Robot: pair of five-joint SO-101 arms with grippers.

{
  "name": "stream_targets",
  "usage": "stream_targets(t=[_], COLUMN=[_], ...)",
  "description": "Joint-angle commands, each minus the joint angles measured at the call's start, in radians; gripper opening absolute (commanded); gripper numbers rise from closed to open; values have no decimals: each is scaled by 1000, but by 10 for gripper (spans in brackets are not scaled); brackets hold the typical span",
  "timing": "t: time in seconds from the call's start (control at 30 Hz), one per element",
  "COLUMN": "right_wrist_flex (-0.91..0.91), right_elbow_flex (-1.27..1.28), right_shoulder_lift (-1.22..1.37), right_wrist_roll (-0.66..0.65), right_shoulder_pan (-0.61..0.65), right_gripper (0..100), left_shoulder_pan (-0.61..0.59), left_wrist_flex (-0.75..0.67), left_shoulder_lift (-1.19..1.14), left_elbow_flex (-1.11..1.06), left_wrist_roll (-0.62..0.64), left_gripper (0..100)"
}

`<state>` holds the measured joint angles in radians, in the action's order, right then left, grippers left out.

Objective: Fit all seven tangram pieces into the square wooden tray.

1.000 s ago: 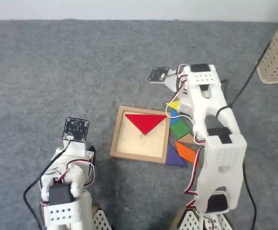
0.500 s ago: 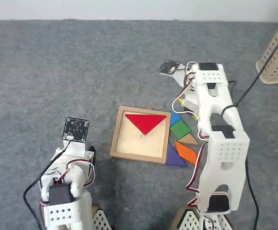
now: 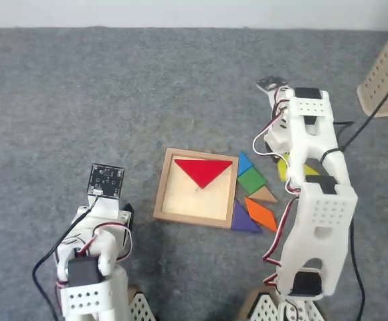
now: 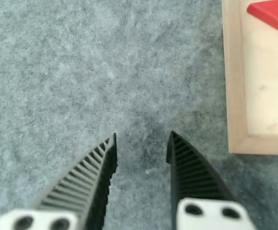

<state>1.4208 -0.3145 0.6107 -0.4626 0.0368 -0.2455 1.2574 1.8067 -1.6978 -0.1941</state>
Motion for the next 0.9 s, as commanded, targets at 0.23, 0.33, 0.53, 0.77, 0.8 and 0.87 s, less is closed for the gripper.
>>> stream_targets(t=[0.23, 0.33, 0.53, 0.77, 0.8, 0.87], right_wrist_flex=[65, -77, -269, -312, -312, -305], right_elbow_flex=[172, 358, 603, 601, 595, 582], right_shoulder_lift=[-328, -355, -420, -340, -317, -280], right_wrist_roll=[-129, -224, -350, -368, -379, -390], right_shoulder_pan=[27, 2, -4, -39, -39, -41], right_gripper=[228, 228, 232, 270, 270, 270], left_shoulder_pan=[2, 2, 2, 2, 2, 2], left_wrist_flex=[6, 6, 6, 6, 6, 6], left_shoulder_lift=[18, 18, 18, 18, 18, 18], left_elbow_flex=[12, 12, 12, 12, 12, 12], left_wrist_roll=[-2, -2, -2, -2, -2, -2], left_gripper=[167, 167, 167, 167, 167, 167])
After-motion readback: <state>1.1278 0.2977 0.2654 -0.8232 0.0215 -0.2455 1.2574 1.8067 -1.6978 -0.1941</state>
